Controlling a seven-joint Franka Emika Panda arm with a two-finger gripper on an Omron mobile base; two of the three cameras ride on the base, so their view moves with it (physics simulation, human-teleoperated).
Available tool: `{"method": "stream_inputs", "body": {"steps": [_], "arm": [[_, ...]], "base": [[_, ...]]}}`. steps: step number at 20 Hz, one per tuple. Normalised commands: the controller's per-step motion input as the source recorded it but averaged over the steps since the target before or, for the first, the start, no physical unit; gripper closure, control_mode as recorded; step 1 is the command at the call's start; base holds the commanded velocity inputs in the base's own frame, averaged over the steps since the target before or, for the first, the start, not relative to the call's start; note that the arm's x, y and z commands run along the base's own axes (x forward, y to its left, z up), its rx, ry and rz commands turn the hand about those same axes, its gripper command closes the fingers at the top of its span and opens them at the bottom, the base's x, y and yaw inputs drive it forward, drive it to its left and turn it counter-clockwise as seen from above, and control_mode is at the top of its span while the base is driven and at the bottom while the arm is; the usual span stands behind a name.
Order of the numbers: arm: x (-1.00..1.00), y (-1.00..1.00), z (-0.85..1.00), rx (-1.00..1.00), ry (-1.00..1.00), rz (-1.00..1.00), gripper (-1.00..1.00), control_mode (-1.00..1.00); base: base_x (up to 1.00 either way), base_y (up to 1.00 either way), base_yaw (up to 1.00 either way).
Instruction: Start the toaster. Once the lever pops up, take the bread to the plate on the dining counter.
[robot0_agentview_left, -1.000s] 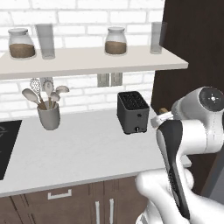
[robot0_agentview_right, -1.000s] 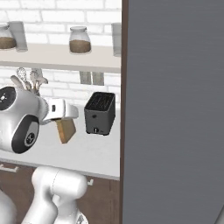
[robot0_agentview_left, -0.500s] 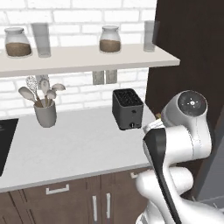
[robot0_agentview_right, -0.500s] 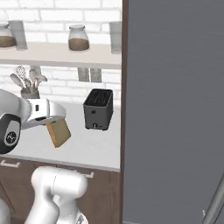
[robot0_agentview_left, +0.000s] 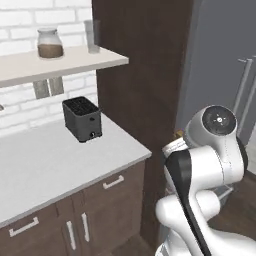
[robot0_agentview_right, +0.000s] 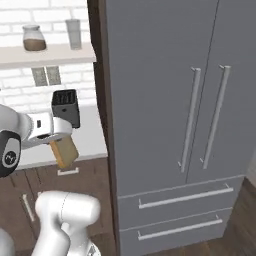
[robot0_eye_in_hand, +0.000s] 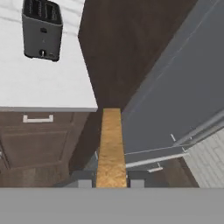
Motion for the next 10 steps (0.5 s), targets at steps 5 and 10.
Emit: {"method": "stream_inputs", "body": {"steps": [5, 10], "arm": [[0.00, 0.00, 0.00, 0.00, 0.00, 0.00, 1.00, 1.00], [0.00, 0.00, 0.00, 0.00, 0.00, 0.00, 1.00, 1.00]], "base": [[-0.62, 0.00, -0.82], [-0.34, 0.00, -0.87]]}}
